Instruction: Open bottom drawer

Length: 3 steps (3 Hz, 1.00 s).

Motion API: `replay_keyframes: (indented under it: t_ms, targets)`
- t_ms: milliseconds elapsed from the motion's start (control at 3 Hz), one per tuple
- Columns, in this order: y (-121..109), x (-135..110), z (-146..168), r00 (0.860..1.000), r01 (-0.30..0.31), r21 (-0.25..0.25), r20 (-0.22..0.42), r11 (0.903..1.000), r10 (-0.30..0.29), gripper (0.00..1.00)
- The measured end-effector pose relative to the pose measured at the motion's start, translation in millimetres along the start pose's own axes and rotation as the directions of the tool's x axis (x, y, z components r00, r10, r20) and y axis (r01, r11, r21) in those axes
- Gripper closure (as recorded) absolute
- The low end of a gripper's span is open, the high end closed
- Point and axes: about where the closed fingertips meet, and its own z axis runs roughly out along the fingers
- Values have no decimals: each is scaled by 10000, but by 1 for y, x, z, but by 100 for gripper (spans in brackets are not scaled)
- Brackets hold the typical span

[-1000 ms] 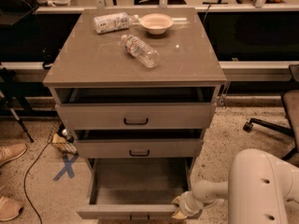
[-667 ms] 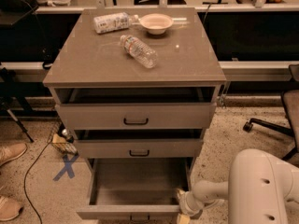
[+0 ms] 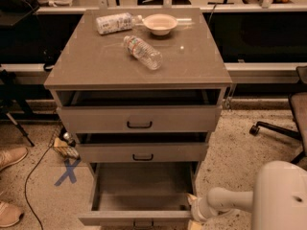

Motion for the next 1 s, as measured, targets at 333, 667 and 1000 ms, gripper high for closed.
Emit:
replay_keyframes:
  t_ms: [333, 667, 1000]
  targets:
    - [1, 15, -64, 9992, 36, 908, 401, 9959, -73, 0]
    - [0, 36, -142, 9982, -139, 1892, 594, 9818, 27, 0]
    - [-6, 62, -220, 9969, -588, 2832, 665, 9573, 415, 0]
